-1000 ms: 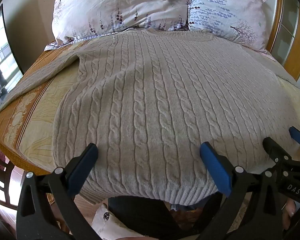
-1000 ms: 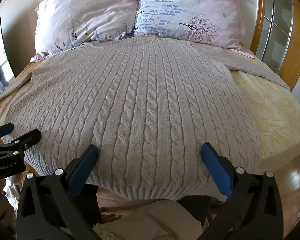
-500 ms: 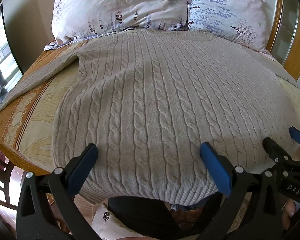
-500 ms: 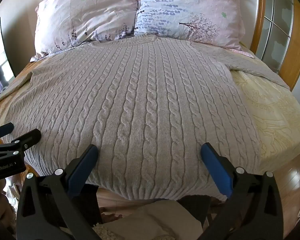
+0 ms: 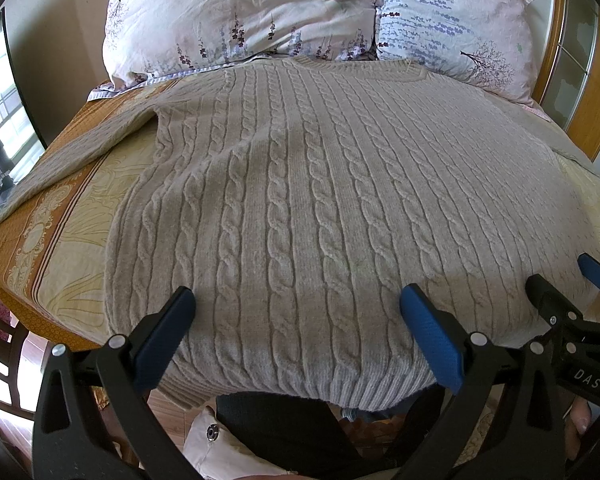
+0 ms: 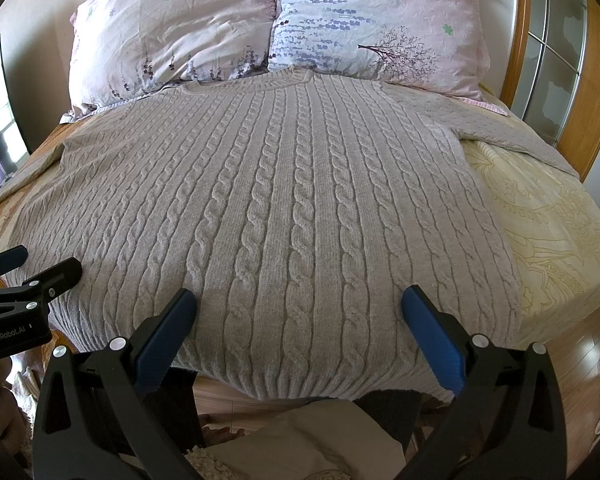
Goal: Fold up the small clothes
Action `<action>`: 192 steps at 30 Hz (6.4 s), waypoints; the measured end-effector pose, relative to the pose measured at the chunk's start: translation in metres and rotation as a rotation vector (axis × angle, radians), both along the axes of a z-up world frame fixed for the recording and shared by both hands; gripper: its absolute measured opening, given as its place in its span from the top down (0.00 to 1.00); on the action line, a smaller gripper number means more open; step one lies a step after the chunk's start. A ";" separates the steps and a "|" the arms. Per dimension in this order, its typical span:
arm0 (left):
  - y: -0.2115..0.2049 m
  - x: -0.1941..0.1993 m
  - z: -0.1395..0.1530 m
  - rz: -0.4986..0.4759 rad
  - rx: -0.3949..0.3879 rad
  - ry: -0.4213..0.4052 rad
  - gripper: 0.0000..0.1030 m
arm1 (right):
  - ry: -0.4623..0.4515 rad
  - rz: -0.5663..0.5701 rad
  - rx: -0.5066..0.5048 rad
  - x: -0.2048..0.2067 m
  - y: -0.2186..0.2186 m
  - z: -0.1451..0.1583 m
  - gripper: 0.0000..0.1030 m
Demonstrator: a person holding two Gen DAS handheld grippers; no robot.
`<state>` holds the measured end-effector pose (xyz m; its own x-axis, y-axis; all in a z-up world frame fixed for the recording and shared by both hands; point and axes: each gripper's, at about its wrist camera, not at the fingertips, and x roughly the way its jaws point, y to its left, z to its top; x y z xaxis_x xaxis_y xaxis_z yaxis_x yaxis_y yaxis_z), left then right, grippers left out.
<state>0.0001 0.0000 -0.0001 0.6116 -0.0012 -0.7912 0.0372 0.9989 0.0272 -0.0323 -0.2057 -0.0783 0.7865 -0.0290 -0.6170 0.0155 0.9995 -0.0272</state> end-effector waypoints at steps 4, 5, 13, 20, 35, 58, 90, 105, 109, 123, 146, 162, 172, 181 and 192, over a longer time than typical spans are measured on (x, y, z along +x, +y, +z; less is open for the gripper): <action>0.000 0.000 0.000 0.000 0.000 0.000 0.02 | 0.000 0.000 0.000 0.000 0.000 0.000 0.01; 0.000 0.000 0.000 0.000 0.000 0.001 0.02 | 0.000 0.000 0.000 0.000 0.000 0.000 0.01; 0.000 0.000 0.000 0.000 0.000 0.001 0.02 | 0.000 0.000 0.000 0.000 0.000 0.000 0.01; 0.000 0.000 0.000 0.000 0.000 0.001 0.02 | -0.001 -0.001 0.000 0.000 0.000 0.000 0.01; 0.000 0.000 0.000 0.000 0.000 0.001 0.02 | -0.002 -0.001 0.000 0.000 0.000 -0.001 0.01; -0.001 0.007 0.001 -0.011 0.002 0.046 0.02 | 0.028 0.068 -0.011 0.005 -0.002 0.000 0.01; -0.024 0.138 0.043 -0.196 -0.041 -0.012 0.02 | -0.022 -0.514 0.683 0.139 -0.291 0.062 0.40; -0.011 0.185 0.030 -0.139 -0.090 0.014 0.02 | -0.061 -0.660 0.821 0.149 -0.340 0.039 0.70; -0.010 0.185 0.029 -0.145 -0.086 0.006 0.02 | -0.075 -0.661 0.802 0.152 -0.343 0.038 0.84; 0.002 0.192 0.032 -0.132 -0.178 0.004 0.02 | -0.313 -0.337 0.583 0.149 -0.263 0.120 0.90; 0.009 0.192 0.044 -0.170 -0.281 -0.047 0.02 | -0.080 -0.119 0.825 0.169 -0.156 0.051 0.41; 0.054 0.190 0.045 -0.156 -0.546 -0.075 0.02 | -0.288 -0.118 0.453 0.176 -0.112 0.135 0.91; 0.068 0.190 0.030 -0.116 -0.670 -0.015 0.02 | 0.113 0.426 0.384 0.225 0.057 0.073 0.59; 0.069 0.200 0.015 -0.056 -0.695 0.085 0.15 | 0.123 0.083 0.838 0.184 -0.086 0.033 0.51; 0.089 0.239 -0.002 0.032 -0.785 0.192 0.40 | -0.019 -0.145 1.113 0.158 -0.174 0.008 0.52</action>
